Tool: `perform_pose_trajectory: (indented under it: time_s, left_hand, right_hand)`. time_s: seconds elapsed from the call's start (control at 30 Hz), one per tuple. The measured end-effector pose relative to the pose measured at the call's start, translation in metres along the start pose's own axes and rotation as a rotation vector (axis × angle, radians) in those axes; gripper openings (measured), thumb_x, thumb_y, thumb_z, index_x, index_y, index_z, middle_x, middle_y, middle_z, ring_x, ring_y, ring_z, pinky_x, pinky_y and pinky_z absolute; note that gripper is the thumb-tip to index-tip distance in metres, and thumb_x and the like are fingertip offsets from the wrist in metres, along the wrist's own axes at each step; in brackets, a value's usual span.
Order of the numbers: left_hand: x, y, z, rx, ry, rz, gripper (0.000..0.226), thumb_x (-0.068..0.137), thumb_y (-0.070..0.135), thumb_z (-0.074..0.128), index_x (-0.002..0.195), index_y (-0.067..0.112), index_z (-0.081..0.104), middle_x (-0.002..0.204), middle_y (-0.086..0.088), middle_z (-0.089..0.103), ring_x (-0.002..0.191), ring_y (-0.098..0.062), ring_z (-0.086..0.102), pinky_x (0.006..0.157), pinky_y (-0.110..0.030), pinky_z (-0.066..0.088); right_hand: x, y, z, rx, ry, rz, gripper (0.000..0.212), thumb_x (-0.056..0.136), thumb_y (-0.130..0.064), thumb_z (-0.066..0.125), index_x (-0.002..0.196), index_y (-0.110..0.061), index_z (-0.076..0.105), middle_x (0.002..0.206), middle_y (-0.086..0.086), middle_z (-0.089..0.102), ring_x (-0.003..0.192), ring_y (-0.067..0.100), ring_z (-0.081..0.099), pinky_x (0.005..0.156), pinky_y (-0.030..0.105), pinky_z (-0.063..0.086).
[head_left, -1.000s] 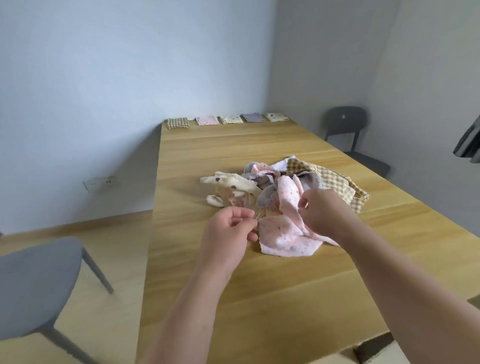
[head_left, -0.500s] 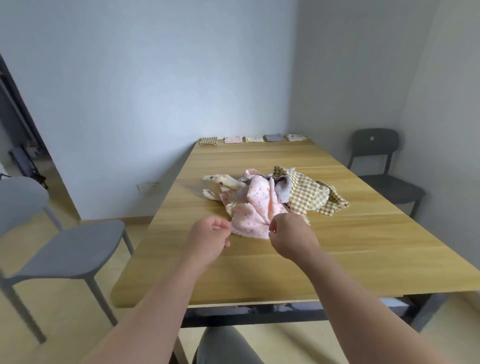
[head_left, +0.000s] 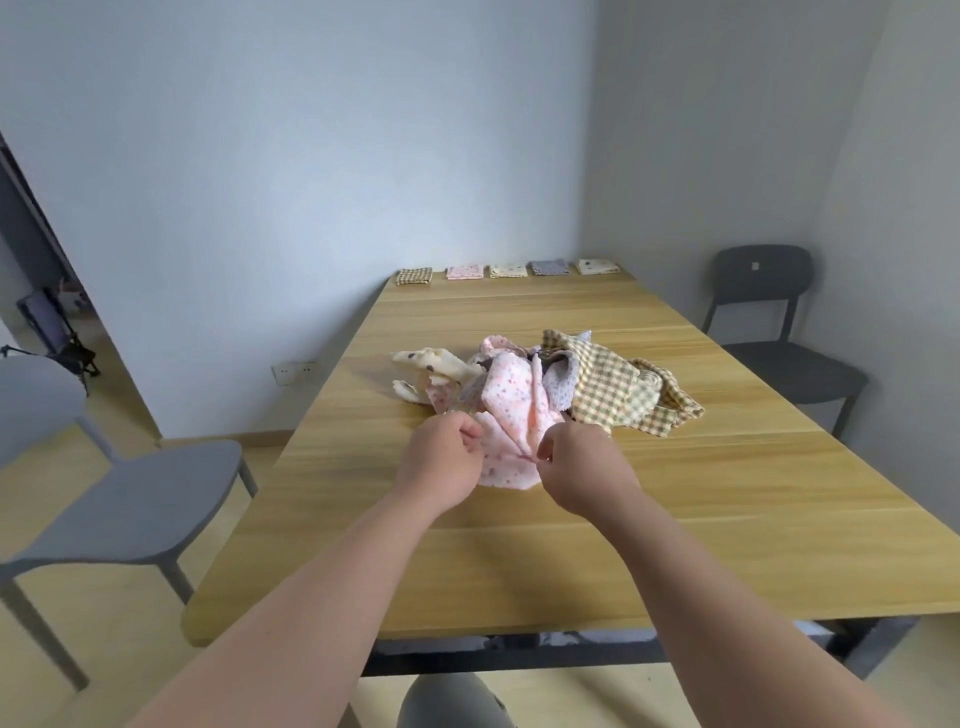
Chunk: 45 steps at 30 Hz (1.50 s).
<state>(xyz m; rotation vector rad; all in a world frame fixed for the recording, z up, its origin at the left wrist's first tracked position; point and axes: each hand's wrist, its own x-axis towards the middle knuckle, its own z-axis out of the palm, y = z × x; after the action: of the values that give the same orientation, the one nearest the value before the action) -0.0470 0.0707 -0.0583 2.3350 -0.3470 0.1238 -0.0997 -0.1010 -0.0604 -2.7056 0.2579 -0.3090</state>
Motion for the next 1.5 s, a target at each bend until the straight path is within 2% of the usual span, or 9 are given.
perform_pose_trajectory:
  time_s: [0.23,0.4,0.53,0.73,0.93,1.0,1.07,1.3,1.5]
  left_hand:
    - [0.03,-0.004,0.009,0.171,0.002,0.02,0.044,0.096,0.023,0.06,0.14,0.021,0.056,0.147,0.007,0.043,0.127,-0.019,0.053,0.1,-0.033,0.044]
    - [0.027,-0.009,0.009,0.187,0.013,0.045,0.005,0.097,0.022,0.062,0.1,0.025,0.064,0.126,0.008,0.053,0.107,-0.017,0.059,0.08,-0.028,0.041]
    - [0.014,-0.005,0.001,0.128,0.045,0.07,0.008,0.103,0.02,0.05,0.096,0.024,0.053,0.09,0.009,0.059,0.077,-0.014,0.056,0.057,-0.03,0.039]
    - [0.008,0.02,-0.04,0.041,0.221,0.22,0.009,0.103,0.016,0.047,0.094,0.018,0.05,0.08,0.0,0.065,0.078,-0.026,0.062,0.069,-0.042,0.05]
    - [0.003,0.042,-0.077,0.007,0.323,0.299,0.009,0.101,0.014,0.052,0.094,0.019,0.055,0.079,0.009,0.061,0.072,-0.006,0.057,0.058,-0.016,0.039]
    - [-0.003,0.046,-0.085,-0.005,0.34,0.319,0.009,0.1,0.014,0.055,0.093,0.02,0.058,0.081,0.012,0.061,0.075,-0.003,0.057,0.064,-0.019,0.043]
    - [-0.007,0.049,-0.094,-0.022,0.362,0.343,0.012,0.099,0.013,0.057,0.091,0.022,0.058,0.081,0.013,0.061,0.077,-0.001,0.058,0.069,-0.023,0.046]
    - [-0.026,0.053,-0.128,-0.089,0.36,0.432,0.012,0.092,0.012,0.068,0.089,0.023,0.064,0.081,0.01,0.064,0.074,0.0,0.059,0.067,-0.012,0.047]
    - [-0.045,0.048,-0.156,-0.054,0.311,0.438,0.014,0.086,0.011,0.076,0.087,0.023,0.07,0.077,0.012,0.065,0.069,0.003,0.056,0.067,-0.013,0.047]
  right_hand:
    - [0.016,0.0,0.012,-0.006,0.002,-0.029,0.016,0.087,-0.012,0.057,0.088,-0.011,0.072,0.085,0.007,0.071,0.078,0.026,0.067,0.067,0.042,0.061]
    - [0.013,0.0,0.014,-0.002,-0.008,-0.048,0.02,0.088,-0.012,0.055,0.096,-0.012,0.073,0.09,0.006,0.072,0.089,0.026,0.067,0.072,0.04,0.06]
    - [0.006,-0.003,0.008,0.021,-0.009,-0.042,0.024,0.089,-0.01,0.054,0.101,-0.016,0.074,0.095,0.004,0.072,0.087,0.024,0.067,0.068,0.035,0.058]
    - [0.001,-0.02,-0.014,0.076,0.073,-0.077,0.023,0.094,-0.015,0.052,0.104,-0.016,0.073,0.093,0.004,0.072,0.081,0.023,0.067,0.067,0.034,0.058]
    - [-0.007,-0.034,-0.03,0.112,0.086,-0.06,0.029,0.09,-0.013,0.054,0.114,-0.017,0.07,0.102,0.002,0.072,0.086,0.02,0.066,0.069,0.031,0.055]
    - [-0.012,-0.039,-0.036,0.13,0.086,-0.059,0.03,0.091,-0.015,0.054,0.118,-0.017,0.068,0.099,0.001,0.072,0.079,0.017,0.065,0.067,0.029,0.053]
    - [-0.016,-0.046,-0.042,0.196,0.094,-0.069,0.031,0.093,-0.017,0.055,0.123,-0.018,0.064,0.101,-0.001,0.073,0.076,0.012,0.063,0.068,0.027,0.049]
    - [-0.027,-0.082,-0.068,0.893,0.011,-0.252,0.038,0.103,-0.016,0.053,0.14,-0.021,0.056,0.135,-0.012,0.062,0.123,0.003,0.057,0.102,0.024,0.045]
    - [-0.032,-0.107,-0.076,1.069,-0.198,-0.295,0.039,0.092,-0.005,0.066,0.127,-0.022,0.065,0.101,-0.002,0.073,0.094,0.013,0.068,0.094,0.029,0.05]
